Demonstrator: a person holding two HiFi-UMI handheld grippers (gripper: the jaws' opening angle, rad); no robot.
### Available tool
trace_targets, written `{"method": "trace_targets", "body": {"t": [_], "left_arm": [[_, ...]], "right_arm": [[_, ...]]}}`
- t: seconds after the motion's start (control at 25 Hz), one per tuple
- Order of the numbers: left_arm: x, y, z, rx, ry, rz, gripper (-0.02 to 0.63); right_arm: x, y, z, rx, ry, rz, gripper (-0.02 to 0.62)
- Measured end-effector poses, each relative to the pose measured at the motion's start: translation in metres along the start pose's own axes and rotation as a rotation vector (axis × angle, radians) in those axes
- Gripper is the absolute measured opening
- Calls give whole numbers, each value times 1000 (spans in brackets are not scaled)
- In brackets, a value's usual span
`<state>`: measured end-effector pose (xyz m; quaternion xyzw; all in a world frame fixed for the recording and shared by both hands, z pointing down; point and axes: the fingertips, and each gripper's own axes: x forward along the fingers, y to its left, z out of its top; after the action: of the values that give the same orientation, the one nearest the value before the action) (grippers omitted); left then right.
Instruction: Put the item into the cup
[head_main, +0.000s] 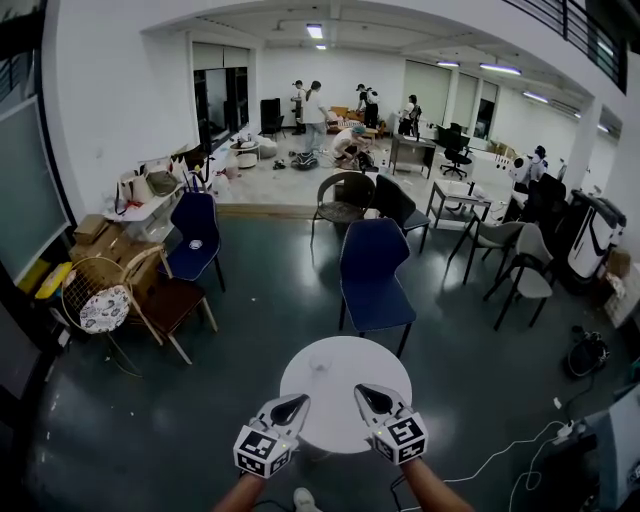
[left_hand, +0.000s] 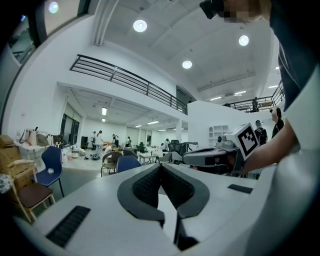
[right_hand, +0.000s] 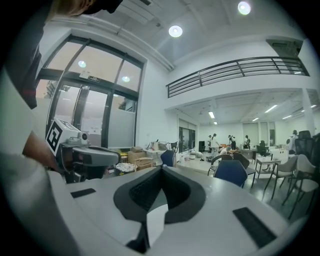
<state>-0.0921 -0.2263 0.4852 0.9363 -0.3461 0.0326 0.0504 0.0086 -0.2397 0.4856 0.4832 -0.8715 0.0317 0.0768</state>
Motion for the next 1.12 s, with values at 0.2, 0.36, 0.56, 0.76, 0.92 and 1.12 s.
{"method": "trace_targets", "body": {"t": [0.2, 0.36, 0.56, 0.76, 0.92, 1.12], "left_arm": [[-6, -19, 1, -1, -9, 28, 17], [-10, -36, 3, -1, -21, 41, 17], [-22, -57, 2, -1, -26, 65, 17], [-33, -77, 3, 1, -28, 85, 17], [-38, -106, 6, 25, -34, 104, 16], [-50, -131, 4, 28, -34, 133, 17]], "right_arm": [[-22, 2, -3, -1, -2, 10, 15], [-39, 2, -5, -4, -1, 23, 15], [-62, 5, -10, -6, -1, 34, 15], [-83, 13, -9, -10, -6, 52, 15], [-113, 12, -11, -18, -15, 59, 15], [-143, 17, -13, -15, -31, 68, 15]]}}
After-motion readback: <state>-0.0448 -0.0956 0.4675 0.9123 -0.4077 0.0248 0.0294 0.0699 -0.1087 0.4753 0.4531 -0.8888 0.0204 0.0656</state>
